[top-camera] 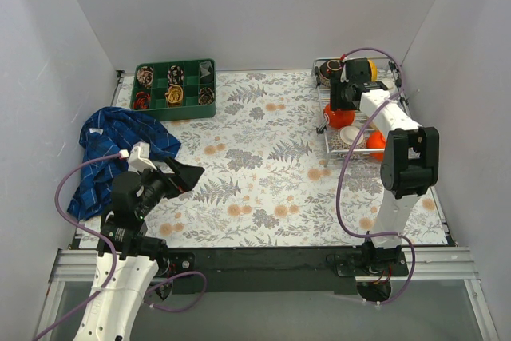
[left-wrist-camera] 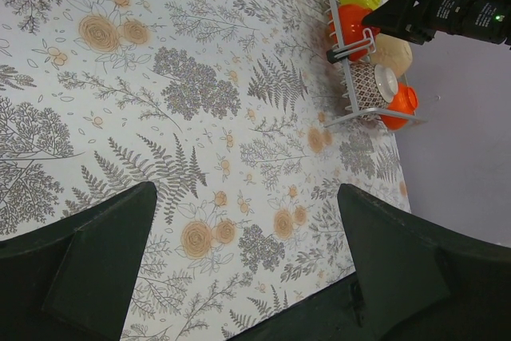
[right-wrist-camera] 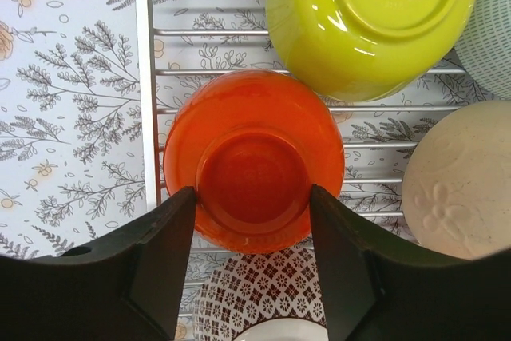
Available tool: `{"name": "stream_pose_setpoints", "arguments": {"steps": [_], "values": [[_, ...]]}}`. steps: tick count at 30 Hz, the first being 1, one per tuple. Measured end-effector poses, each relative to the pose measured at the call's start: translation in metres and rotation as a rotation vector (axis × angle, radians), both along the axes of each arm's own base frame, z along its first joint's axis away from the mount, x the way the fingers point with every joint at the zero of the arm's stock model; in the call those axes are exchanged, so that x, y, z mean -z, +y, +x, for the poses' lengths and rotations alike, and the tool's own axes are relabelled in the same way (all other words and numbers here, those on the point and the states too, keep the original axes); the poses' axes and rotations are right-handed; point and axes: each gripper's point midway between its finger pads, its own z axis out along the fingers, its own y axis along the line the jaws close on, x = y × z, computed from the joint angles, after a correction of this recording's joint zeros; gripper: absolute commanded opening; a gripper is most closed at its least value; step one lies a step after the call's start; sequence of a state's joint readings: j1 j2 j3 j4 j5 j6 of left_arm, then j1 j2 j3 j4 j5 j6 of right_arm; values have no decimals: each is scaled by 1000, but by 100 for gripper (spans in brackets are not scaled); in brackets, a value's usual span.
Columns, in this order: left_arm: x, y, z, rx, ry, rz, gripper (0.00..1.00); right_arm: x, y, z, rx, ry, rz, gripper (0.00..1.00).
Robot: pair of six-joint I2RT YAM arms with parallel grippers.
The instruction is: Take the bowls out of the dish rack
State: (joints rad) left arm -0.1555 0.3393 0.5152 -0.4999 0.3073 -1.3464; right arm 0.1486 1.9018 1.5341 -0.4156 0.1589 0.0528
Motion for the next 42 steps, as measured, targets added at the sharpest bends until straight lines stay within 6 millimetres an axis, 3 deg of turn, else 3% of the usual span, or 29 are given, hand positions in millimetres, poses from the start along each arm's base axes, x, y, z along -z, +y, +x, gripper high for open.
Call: {"name": "stream_pose_setpoints", "arguments": {"steps": [3,6,12,20,33,42], "values": [[2,0,1,0,7,2,98,-5,1,2,-4,-12,5,34],[2,0,1,0,10,2,98,-5,1,2,-4,-12,6,25],[2,0,1,1,10,4,98,-6,1,-1,-3,-26,8,16],[5,0,2,2,22,7,98,-9,0,-9,10,-33,20,12],[5,-1,2,4,22,7,98,-10,-7,-6,68,-35,108,3],[5,-1,2,9,23,8,98,-22,-12,-4,98,-61,163,1]]}}
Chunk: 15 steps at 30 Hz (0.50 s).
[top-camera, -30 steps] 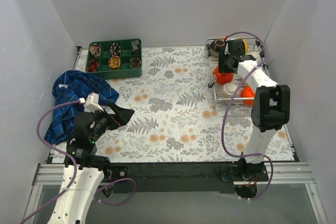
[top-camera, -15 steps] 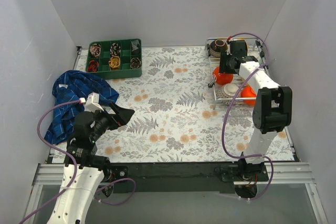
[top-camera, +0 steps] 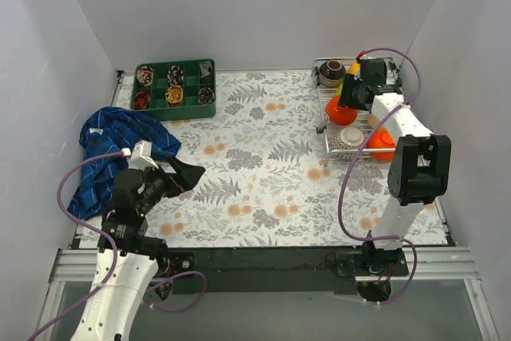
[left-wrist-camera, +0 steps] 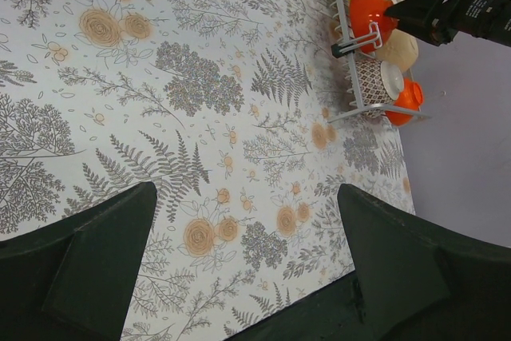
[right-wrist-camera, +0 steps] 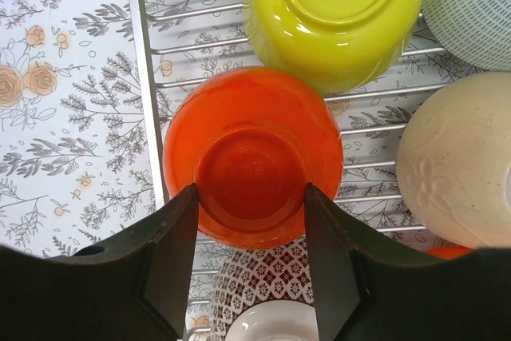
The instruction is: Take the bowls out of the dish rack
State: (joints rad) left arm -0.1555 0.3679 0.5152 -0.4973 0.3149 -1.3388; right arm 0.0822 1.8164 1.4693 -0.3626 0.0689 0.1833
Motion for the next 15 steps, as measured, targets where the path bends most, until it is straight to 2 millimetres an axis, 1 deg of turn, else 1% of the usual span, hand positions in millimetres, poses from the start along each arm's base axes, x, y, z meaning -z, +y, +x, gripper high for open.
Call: {"name": "stream_pose_setpoints", "arguments": {"steps": [8,15], "values": [[8,-2,9,15,28,24,98,-11,2,0,-9,-26,23,1],[10,-8,31,32,53,28,98,-14,9,2,-30,-36,72,1]]}}
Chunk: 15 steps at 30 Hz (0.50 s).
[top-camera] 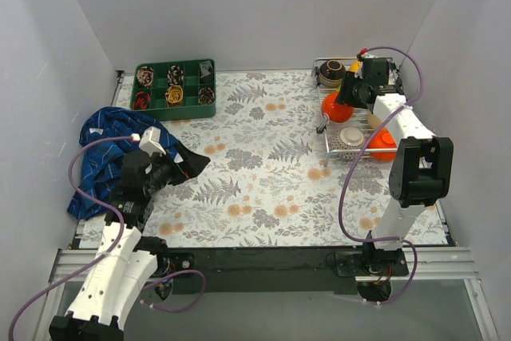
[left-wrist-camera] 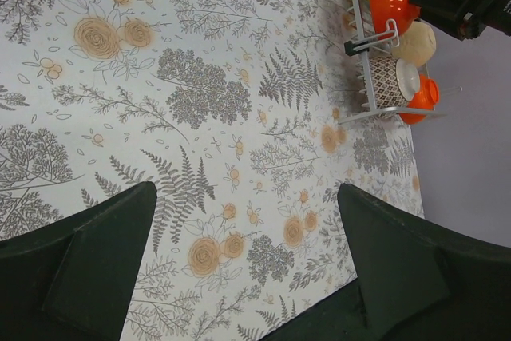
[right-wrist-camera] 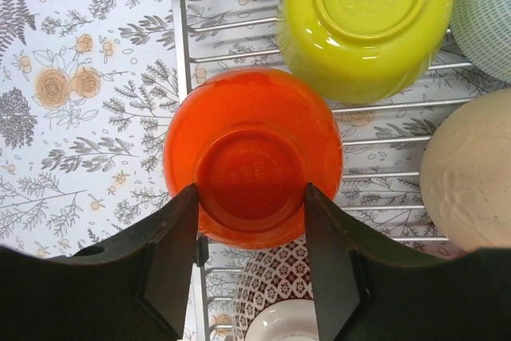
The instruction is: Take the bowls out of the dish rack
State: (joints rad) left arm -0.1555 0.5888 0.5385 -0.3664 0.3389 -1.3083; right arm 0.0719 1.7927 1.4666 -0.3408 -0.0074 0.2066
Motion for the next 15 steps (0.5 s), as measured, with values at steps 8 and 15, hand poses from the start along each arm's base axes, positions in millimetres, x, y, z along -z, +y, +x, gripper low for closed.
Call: {"name": "stream_pose_setpoints", "arguments": {"steps": [8,15], "values": [[4,-17,36,41,37,-60,98,3,6,-4,-15,5,28,1],[4,-44,75,113,73,-125,98,-7,6,-1,-12,-29,37,1]]}}
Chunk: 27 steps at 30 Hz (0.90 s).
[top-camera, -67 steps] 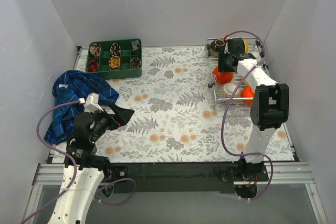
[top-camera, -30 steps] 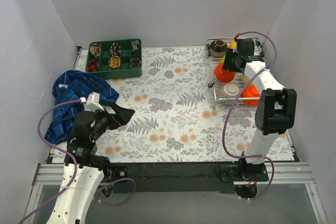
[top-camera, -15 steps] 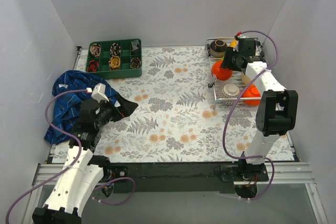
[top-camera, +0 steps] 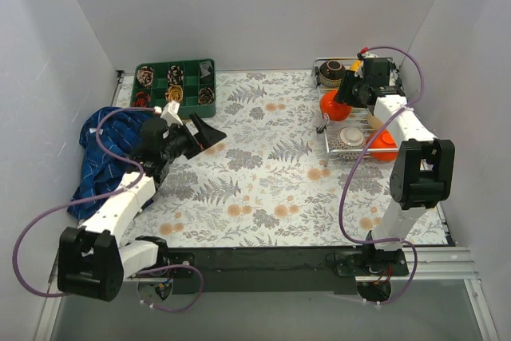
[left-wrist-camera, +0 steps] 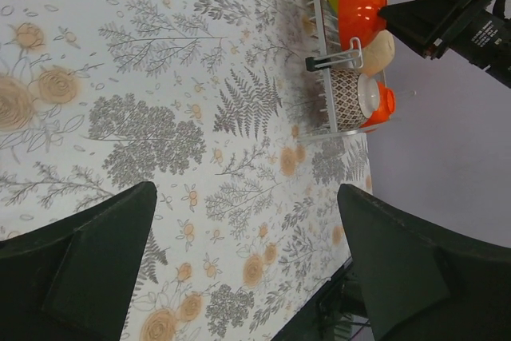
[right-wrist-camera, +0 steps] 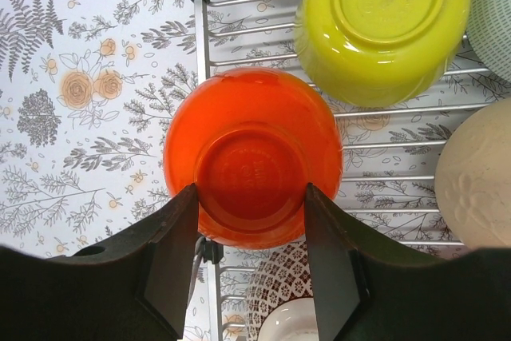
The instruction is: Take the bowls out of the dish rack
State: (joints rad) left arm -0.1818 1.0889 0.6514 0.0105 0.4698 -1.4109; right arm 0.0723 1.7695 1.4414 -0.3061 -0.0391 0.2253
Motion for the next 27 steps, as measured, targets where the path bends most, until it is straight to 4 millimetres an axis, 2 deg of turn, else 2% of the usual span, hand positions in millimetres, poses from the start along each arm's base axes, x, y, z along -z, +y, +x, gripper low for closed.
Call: {"name": "stream_pose_setpoints", "arguments": {"steps": [6,10,18,27], "values": [[-15,-29,31,61,-29,-43,98,-6,4,-1,-13,-11,18,1],[-25,-56,51,108,-60,-76,98,-13,6,-2,-24,-25,30,1],[-26,-119,84,205,-82,-130,98,-50,14,-11,-61,-103,63,1],[-27,-162,96,259,-107,-200,98,-81,39,-41,-154,-160,141,1]]}}
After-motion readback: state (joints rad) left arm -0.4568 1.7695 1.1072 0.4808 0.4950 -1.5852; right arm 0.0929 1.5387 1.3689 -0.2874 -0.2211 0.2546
